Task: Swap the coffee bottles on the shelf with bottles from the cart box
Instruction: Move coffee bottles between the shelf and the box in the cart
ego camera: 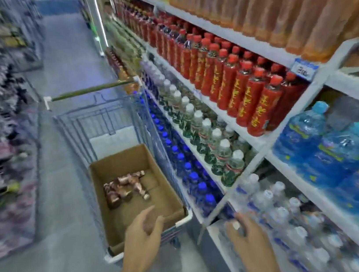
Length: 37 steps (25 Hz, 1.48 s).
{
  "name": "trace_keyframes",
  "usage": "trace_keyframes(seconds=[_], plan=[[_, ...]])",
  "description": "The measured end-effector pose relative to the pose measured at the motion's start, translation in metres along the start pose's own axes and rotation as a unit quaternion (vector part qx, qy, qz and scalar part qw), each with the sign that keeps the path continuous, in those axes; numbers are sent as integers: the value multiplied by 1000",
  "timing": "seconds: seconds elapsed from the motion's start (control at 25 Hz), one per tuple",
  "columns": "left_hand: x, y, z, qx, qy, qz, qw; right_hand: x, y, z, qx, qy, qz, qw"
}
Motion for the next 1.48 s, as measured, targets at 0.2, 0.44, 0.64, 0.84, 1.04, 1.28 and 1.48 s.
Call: trace_keyframes(seconds=[0.2, 0.44, 0.64, 0.84, 1.04, 1.28, 1.48], plan=[[-68, 50, 17, -71, -52, -31, 996, 89, 53, 13, -22, 105, -44, 993], [-93, 84, 54, -137, -92, -30, 986, 156, 90, 62, -62, 192, -88, 976], [-86, 94, 119, -170, -83, 12, 982, 198, 119, 125, -71, 239, -104, 963], [-62, 112, 228, -170, -31, 62, 983, 224, 132, 184, -44, 260, -97, 960], [-27, 188, 362, -172, 93, 208, 958, 263, 113, 201, 54, 276, -47, 958], [42, 339, 463, -85, 309, 482, 815, 323, 79, 202, 170, 266, -4, 949], [77, 391, 494, 13, 331, 589, 737, 359, 59, 209, 188, 324, -26, 927]])
Point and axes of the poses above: each hand's wrist, its own z-axis towards the middle knuckle, its own x-axis out of the palm, y = z × x, the point moved 9 cm from there along z, towards the middle knuckle, and after that the axes turned 13 degrees about -z, right-handed, at the moved point
